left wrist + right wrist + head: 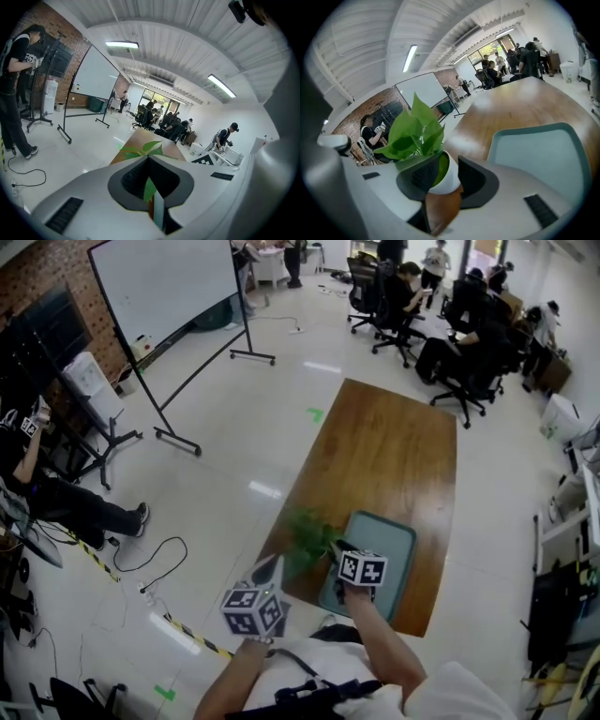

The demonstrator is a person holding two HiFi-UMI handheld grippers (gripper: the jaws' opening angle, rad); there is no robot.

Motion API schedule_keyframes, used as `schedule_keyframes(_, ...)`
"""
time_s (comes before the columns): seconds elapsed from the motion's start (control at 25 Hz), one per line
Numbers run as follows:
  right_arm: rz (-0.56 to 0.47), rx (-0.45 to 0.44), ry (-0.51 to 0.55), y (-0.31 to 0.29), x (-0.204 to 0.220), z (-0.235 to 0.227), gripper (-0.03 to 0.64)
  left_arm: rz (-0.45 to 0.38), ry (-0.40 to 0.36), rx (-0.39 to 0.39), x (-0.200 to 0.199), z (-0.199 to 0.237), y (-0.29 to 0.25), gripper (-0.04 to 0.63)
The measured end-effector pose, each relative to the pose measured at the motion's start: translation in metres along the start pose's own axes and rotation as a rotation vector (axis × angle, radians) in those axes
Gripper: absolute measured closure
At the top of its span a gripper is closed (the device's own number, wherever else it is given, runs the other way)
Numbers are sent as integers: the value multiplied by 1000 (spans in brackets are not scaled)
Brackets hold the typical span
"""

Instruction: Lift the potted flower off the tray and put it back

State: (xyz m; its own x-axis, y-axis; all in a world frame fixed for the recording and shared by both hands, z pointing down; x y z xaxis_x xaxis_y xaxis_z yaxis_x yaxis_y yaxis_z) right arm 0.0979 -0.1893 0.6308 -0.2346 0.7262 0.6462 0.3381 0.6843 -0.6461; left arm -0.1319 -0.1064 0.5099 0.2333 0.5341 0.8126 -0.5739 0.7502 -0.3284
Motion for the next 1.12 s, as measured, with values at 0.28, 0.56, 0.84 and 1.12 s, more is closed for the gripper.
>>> schedule_keyframes(0.28, 63, -14, 3, -26, 4, 1, 467, -7, 29, -62, 3, 11, 2, 598)
schedule_keyframes(0.56, 85, -18, -19, -35, 10, 3, 500, -8, 70, -93, 12, 19, 9, 598)
schedule_keyframes(0.84, 80, -22, -75, -35, 9, 2, 537, -14, 75, -102, 12, 18, 17, 598)
schedule_keyframes(1.12, 31, -24, -96, -26, 4, 1, 554, -23, 73, -98, 11, 20, 27, 598)
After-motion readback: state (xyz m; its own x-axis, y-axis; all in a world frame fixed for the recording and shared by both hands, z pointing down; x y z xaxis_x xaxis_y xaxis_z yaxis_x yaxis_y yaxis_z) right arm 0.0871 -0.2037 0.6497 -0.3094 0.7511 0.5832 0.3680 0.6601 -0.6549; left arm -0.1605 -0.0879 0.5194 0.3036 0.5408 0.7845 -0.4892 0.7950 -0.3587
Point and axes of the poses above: the fingertips, and each gripper's own axes: y backward along the fingers, z to its left, x out of its underside, the point moved 10 cm from there along y, backward along the fingers, and after that the axes turned 10 degrees about x, right-handed, at the moved point
